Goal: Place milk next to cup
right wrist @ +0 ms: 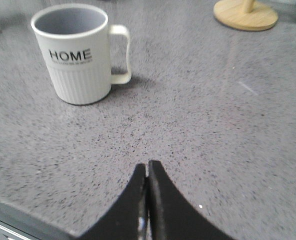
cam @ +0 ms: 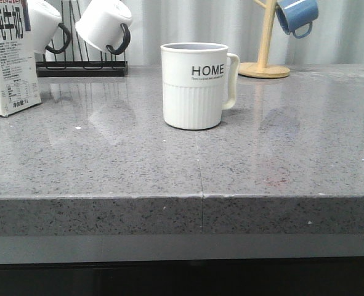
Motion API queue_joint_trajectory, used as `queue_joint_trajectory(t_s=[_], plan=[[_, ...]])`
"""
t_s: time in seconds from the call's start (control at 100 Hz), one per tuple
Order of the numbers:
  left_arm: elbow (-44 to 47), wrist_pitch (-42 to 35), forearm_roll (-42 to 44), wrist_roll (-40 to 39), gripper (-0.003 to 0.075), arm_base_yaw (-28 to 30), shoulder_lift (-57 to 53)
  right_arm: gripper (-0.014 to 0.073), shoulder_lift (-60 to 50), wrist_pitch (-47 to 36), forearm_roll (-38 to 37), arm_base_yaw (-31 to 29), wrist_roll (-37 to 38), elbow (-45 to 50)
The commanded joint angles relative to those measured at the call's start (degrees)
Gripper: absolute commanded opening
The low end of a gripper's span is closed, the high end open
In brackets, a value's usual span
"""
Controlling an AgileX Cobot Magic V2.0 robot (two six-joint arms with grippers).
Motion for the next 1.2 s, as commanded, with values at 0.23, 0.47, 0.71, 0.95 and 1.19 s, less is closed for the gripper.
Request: queue_joint_trajectory(t_s=[0.23,0.47,0.71,0.95,1.19], plan=[[2.3,-5.7,-0.1,-0.4,-0.0021,0.1,-1.5,-0.0047,-23.9,15.5,1.3,0.0,0.1,-1.4],[-0.7,-9.9,-0.1,-0.4,-0.0021,0.1,-1.3,-0.0047,-30.9,22.2,1.3,0.0,0.1,-1.4],[-13.6,-3.1,7.8,-0.4,-0.0020,0.1,8.2,-0.0047,-30.9,24.0,1.2,0.0,0.1,-1.4],[-22.2,-5.8,7.4,-0.4,0.0209,0.1,23.6,-0.0047,-30.9,24.0,1.2,0.0,0.0,-1.4],[-27.2,-16.2,2.3,-0.4,0.0707,0.1,38.3,-0.0047,-30.9,24.0,1.2,0.0,0.0,-1.4]])
